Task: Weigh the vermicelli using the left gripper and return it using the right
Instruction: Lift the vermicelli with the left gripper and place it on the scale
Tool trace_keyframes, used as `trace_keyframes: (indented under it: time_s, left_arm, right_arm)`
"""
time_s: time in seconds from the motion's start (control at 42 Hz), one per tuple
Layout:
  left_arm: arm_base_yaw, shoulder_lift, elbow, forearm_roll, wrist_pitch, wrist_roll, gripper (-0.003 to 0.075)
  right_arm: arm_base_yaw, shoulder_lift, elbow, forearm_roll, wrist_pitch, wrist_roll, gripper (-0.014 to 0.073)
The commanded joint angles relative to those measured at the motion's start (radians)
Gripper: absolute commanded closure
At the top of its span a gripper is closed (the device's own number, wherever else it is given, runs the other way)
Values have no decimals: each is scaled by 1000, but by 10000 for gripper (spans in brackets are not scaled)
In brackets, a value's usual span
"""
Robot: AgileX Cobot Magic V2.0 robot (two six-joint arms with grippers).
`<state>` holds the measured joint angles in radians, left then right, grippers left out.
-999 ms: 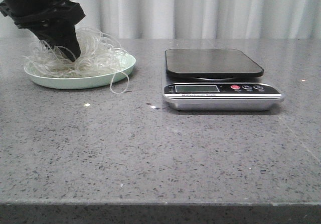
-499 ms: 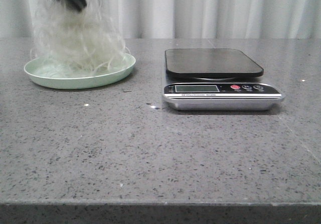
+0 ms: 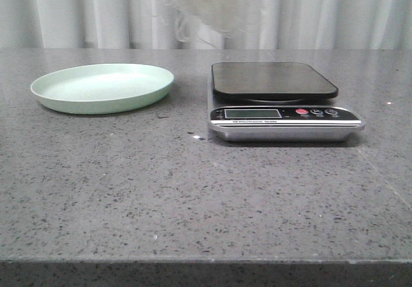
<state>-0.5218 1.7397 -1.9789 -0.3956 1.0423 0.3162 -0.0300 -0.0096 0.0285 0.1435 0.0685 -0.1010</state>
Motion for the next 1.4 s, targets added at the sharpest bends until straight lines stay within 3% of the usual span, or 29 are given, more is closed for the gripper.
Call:
trace_keyframes:
  time_s: [0.0, 0.238, 1.047, 1.165, 1.38]
  left_arm:
    - [-71, -33, -38, -35, -111, 0, 583]
    - [-173, 47, -36, 120, -139, 0, 583]
    - [-174, 202, -35, 157, -69, 0, 576]
    - [-174, 202, -35, 157, -67, 0, 490]
    - [-174, 202, -36, 157, -30, 0, 194]
  right_arm:
    - [-5, -17, -8, -6, -79, 1, 442]
    - [-5, -17, -8, -6, -79, 1, 442]
    - [-5, -17, -8, -4, -79, 1, 442]
    - [-5, -17, -8, -4, -79, 1, 442]
    - [-5, -17, -8, -4, -79, 1, 442]
